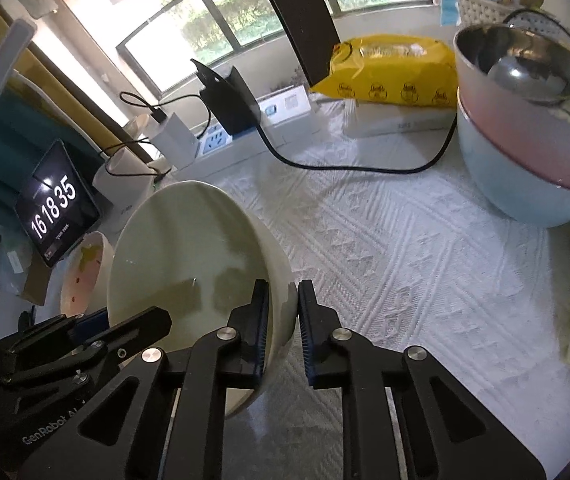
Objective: Organize plates and bowls
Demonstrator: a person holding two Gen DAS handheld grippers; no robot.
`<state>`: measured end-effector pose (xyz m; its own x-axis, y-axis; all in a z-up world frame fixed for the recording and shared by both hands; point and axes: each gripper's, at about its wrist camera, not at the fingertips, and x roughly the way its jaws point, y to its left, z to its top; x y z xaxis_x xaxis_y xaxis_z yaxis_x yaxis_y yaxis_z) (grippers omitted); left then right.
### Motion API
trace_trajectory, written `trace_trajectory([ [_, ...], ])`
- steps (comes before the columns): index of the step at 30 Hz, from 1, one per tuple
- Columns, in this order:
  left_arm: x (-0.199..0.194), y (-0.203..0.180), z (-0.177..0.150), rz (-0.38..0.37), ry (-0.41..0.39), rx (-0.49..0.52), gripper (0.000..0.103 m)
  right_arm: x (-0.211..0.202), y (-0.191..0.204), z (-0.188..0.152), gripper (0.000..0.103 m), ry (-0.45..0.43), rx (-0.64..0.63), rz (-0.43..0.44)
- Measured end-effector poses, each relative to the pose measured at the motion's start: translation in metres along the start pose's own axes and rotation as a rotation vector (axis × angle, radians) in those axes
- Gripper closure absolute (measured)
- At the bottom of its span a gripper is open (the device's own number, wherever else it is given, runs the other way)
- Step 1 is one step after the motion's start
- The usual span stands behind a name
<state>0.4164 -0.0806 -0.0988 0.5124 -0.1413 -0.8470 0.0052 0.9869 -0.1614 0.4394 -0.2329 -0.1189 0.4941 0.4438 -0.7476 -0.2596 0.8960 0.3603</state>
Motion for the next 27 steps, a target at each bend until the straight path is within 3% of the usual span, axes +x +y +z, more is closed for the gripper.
trace_trajectory([
  [17,-0.057,-0.007,-0.012,-0.033,-0.142,0.030,0.075,-0.054,0.021,-0.005,0.087,-0.105,-0.017,-0.009],
  [27,-0.085,-0.008,-0.021,-0.037,-0.181,0.042,0.075,-0.080,0.035,-0.010,0.087,-0.147,-0.033,-0.006],
])
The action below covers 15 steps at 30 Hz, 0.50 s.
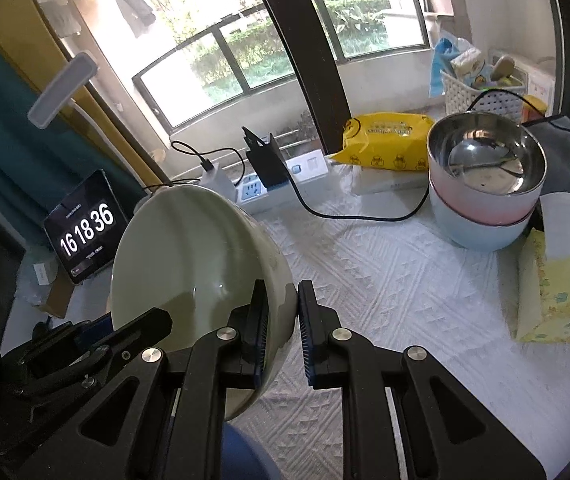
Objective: Organize plates and bowls
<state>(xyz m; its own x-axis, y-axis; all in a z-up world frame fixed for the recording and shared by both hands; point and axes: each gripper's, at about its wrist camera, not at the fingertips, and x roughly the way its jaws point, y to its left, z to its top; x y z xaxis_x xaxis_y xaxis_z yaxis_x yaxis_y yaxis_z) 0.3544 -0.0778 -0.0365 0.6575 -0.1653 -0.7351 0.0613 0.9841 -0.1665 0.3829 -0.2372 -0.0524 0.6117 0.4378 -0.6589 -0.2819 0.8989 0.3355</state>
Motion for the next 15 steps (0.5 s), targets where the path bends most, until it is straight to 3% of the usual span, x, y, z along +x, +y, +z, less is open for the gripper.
trace_trajectory([
  [15,-0.034,0.005,-0.015,-0.015,-0.032,-0.013,0.075,-0.028,0.020,-0.017,0.087,-0.021,-0.012,0.007],
])
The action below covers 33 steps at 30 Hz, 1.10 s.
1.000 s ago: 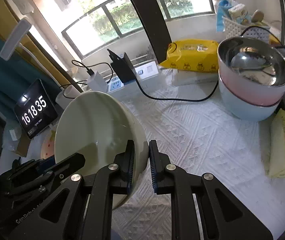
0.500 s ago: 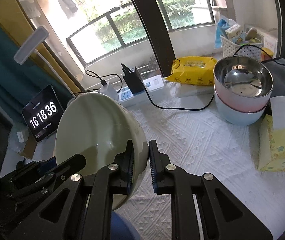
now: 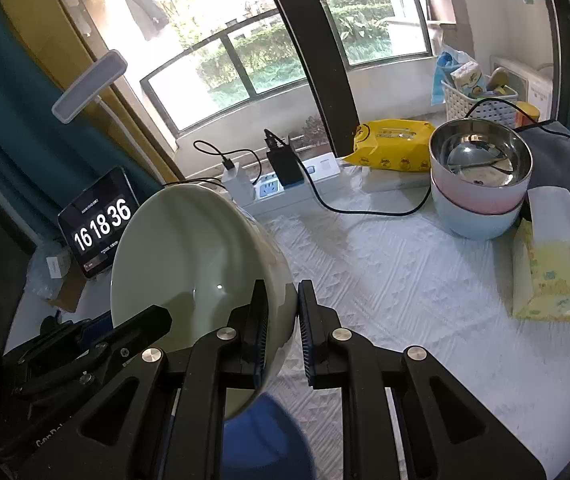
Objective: Organize plates and bowls
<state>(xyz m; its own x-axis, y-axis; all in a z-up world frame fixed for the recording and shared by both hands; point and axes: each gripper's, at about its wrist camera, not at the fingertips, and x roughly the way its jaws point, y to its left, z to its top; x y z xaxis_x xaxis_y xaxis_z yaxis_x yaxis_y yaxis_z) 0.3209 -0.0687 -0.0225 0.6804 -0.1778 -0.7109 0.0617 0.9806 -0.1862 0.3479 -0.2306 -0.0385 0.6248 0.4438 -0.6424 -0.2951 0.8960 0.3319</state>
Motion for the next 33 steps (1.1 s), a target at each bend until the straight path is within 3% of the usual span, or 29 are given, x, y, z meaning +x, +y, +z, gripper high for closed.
trace_trajectory([
  [33,-0.041,0.014,-0.049,-0.010,0.005,-0.016,0.075,-0.026,0.029,-0.053,0.087,0.029,-0.004,0.007],
])
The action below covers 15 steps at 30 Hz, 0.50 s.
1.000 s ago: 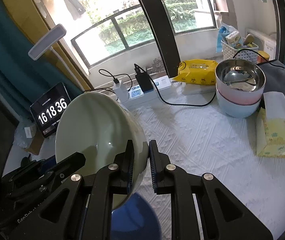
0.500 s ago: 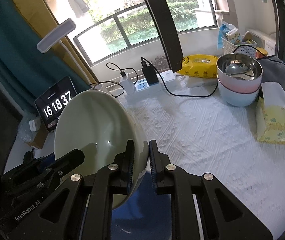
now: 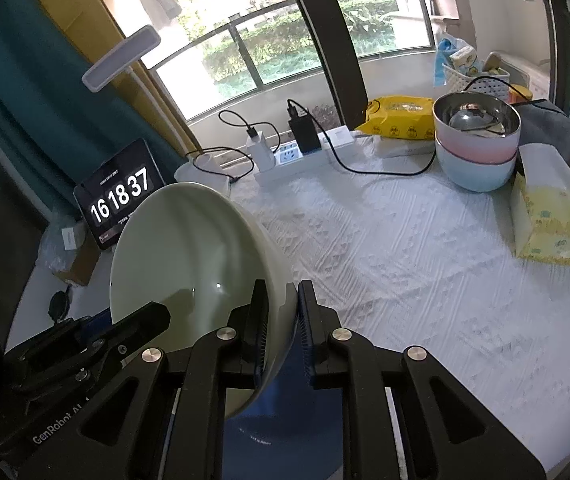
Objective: Organize plates and bowls
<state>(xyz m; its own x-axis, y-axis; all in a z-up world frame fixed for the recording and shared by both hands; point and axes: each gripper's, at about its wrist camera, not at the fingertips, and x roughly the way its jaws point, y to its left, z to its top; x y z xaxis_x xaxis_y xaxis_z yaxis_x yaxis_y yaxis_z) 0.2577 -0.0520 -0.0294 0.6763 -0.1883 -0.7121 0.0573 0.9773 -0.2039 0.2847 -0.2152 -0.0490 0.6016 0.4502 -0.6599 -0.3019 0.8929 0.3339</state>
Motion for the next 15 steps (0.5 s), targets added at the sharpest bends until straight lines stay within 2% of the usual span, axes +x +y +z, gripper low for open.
trace_trajectory([
  [15,0.004,0.003,-0.030,-0.009,0.047,-0.008,0.075,0.005,-0.001,-0.034,0.087,0.050,0.014,-0.015],
])
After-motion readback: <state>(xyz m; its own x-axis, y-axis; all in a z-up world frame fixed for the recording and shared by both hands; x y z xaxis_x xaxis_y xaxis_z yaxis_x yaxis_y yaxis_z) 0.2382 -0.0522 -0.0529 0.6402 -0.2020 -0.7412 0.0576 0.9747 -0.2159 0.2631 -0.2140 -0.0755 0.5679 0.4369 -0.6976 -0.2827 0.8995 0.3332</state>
